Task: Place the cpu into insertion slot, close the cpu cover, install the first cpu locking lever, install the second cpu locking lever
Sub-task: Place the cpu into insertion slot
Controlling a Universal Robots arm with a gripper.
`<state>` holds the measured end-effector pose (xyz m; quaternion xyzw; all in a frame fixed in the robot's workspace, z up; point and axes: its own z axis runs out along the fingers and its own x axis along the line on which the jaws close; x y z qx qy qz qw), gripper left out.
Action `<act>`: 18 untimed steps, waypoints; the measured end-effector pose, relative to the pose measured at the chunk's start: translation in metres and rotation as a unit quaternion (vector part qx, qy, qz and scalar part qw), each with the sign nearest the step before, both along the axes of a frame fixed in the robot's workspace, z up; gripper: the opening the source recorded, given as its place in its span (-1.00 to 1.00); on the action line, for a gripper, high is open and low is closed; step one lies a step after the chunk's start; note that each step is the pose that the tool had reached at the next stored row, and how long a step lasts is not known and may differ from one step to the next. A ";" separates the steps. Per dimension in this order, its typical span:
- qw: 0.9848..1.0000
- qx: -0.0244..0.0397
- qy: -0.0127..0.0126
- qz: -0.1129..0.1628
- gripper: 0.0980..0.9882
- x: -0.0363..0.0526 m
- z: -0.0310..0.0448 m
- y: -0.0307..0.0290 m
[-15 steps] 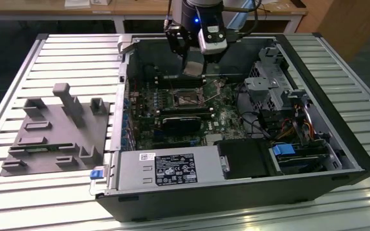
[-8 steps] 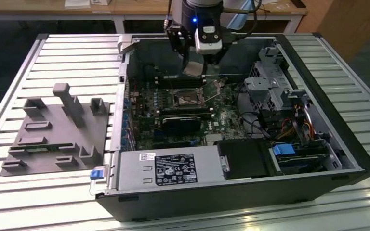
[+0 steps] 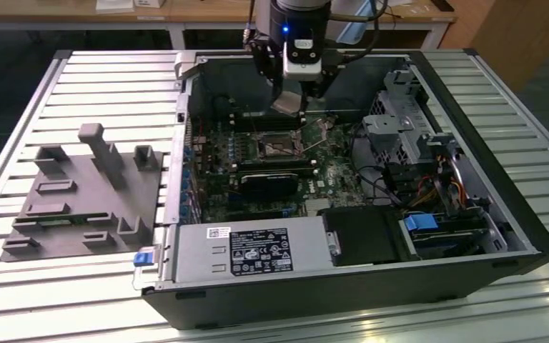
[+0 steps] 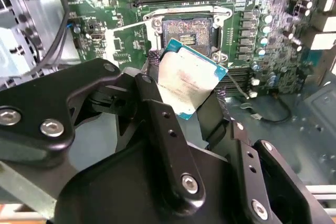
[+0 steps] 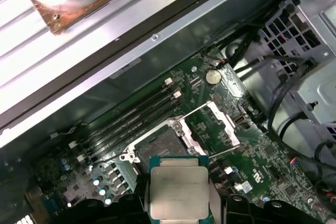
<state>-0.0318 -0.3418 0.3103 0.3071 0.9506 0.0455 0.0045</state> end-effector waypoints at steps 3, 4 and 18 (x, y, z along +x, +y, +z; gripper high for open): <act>1.000 0.000 0.000 -0.021 -0.01 0.0000 -0.0001 0.0000; 1.000 0.000 0.000 -0.028 -0.01 0.0000 -0.0001 0.0000; 0.994 0.000 0.000 -0.110 -0.01 0.0000 -0.0003 0.0000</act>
